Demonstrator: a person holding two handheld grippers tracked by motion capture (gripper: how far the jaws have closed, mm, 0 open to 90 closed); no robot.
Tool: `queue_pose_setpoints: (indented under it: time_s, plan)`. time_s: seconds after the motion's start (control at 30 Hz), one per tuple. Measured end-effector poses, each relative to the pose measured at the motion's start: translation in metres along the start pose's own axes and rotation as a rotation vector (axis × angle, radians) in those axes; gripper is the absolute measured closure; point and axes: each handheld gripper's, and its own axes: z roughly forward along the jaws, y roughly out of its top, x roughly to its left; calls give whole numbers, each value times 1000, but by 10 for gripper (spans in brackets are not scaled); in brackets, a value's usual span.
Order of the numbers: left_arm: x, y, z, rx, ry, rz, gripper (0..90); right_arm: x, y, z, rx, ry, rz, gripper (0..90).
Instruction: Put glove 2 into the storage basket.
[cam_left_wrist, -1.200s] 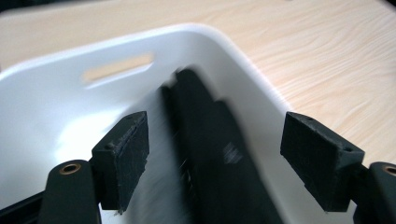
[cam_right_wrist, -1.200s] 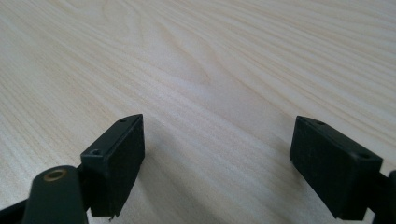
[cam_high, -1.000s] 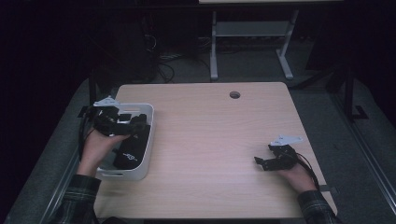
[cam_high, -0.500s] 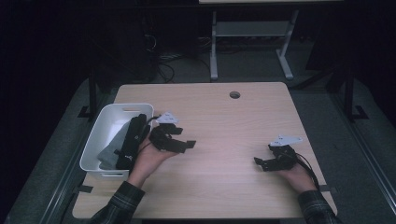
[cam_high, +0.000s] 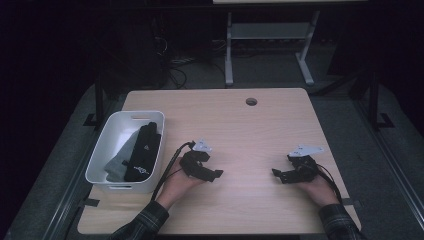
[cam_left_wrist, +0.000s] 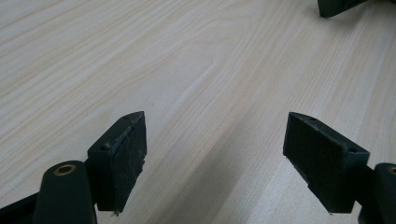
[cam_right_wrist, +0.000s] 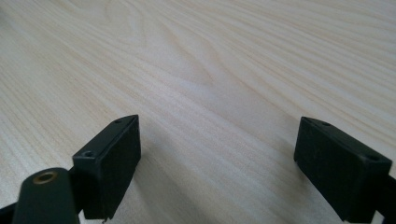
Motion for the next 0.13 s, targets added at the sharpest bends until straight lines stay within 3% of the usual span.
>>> queue_pose_setpoints:
  time_s: [0.13]
  plan:
    - [0,-1,2,8,-7,12,208,0,0,0,-2,1,-2,146]
